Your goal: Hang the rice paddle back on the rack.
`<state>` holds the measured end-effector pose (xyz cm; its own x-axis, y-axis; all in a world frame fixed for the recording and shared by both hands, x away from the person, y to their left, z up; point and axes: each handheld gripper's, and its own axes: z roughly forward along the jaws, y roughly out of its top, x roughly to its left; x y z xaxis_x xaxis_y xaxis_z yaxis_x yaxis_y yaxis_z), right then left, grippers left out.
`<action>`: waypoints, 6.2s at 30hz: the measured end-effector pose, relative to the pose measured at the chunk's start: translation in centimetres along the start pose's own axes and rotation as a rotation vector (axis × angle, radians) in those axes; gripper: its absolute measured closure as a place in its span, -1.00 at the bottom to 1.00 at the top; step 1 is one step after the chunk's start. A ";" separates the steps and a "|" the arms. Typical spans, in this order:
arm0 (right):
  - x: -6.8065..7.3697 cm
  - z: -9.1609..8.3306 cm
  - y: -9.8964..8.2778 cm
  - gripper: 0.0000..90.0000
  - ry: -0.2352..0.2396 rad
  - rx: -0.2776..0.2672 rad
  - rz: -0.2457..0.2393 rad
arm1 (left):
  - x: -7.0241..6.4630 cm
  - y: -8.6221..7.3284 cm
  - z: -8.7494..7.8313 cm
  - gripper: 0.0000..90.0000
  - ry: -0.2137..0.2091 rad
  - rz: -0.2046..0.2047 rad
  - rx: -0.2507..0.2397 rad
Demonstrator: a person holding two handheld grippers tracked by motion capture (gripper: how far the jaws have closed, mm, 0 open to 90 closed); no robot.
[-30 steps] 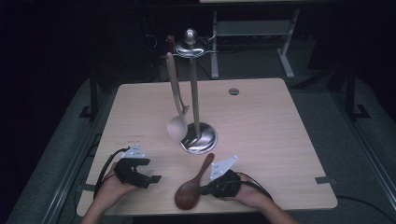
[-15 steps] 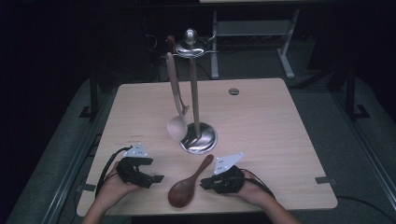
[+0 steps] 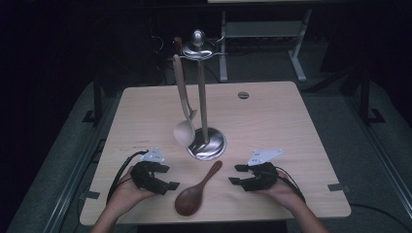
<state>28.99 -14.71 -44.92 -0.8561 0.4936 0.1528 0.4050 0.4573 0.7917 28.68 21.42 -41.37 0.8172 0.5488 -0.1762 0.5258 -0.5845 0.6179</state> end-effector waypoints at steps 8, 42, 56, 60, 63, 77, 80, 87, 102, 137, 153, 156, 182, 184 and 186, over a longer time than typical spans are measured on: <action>-2.2 -2.0 -1.5 -0.23 -0.117 0.001 0.075 | -1.6 2.4 1.7 -0.33 -0.013 0.038 0.076; -4.8 -2.5 -2.4 -0.23 -0.212 -0.001 0.151 | -3.1 7.3 9.6 0.50 0.008 0.025 0.369; -4.9 -2.4 -2.4 -0.23 -0.209 -0.003 0.159 | -3.1 7.4 9.4 0.69 0.052 0.056 0.444; -4.9 -2.4 -2.4 -0.23 -0.205 -0.001 0.166 | -3.2 7.8 9.7 0.70 0.056 0.059 0.472; -4.9 -2.4 -2.4 -0.23 -0.205 -0.006 0.158 | -3.1 7.8 9.7 0.71 0.050 0.063 0.476; -5.1 -2.5 -2.4 -0.23 -0.207 -0.026 0.182 | -2.3 6.9 7.7 0.73 -0.004 0.014 0.348; -5.2 -2.6 -2.5 -0.23 -0.207 -0.028 0.184 | -2.0 6.7 6.5 0.73 -0.028 0.000 0.279; -5.3 -2.6 -2.5 -0.23 -0.213 -0.033 0.200 | -1.8 6.1 3.7 0.74 -0.087 0.020 0.126; -5.4 -2.7 -2.5 -0.22 -0.222 -0.049 0.201 | -1.8 6.3 1.0 0.74 -0.138 0.036 -0.054; -2.1 -5.8 5.2 0.29 -0.117 -0.212 0.205 | -4.2 10.7 -2.8 0.74 -0.030 0.067 -0.312; 0.5 -6.2 10.8 0.36 0.021 -0.335 0.144 | -5.1 11.6 -2.0 0.74 0.055 0.079 -0.348; 1.0 -5.8 11.4 0.36 0.038 -0.342 0.130 | -5.1 11.6 -1.8 0.74 0.055 0.078 -0.348; 2.3 -3.0 13.6 0.67 0.051 -0.348 0.124 | -5.5 11.4 -1.3 0.73 0.076 0.073 -0.382; 2.5 -3.0 13.6 0.68 0.044 -0.347 0.113 | -5.4 11.4 -1.3 0.72 0.065 0.072 -0.381; 2.6 -3.0 13.7 0.69 0.042 -0.349 0.105 | -5.3 11.3 -1.4 0.69 0.057 0.073 -0.381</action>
<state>31.32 -9.42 -31.91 -0.8309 0.4906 0.2625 0.3640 0.1224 0.9233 30.00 12.70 -32.38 0.8290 0.5528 -0.0849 0.3328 -0.3656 0.8692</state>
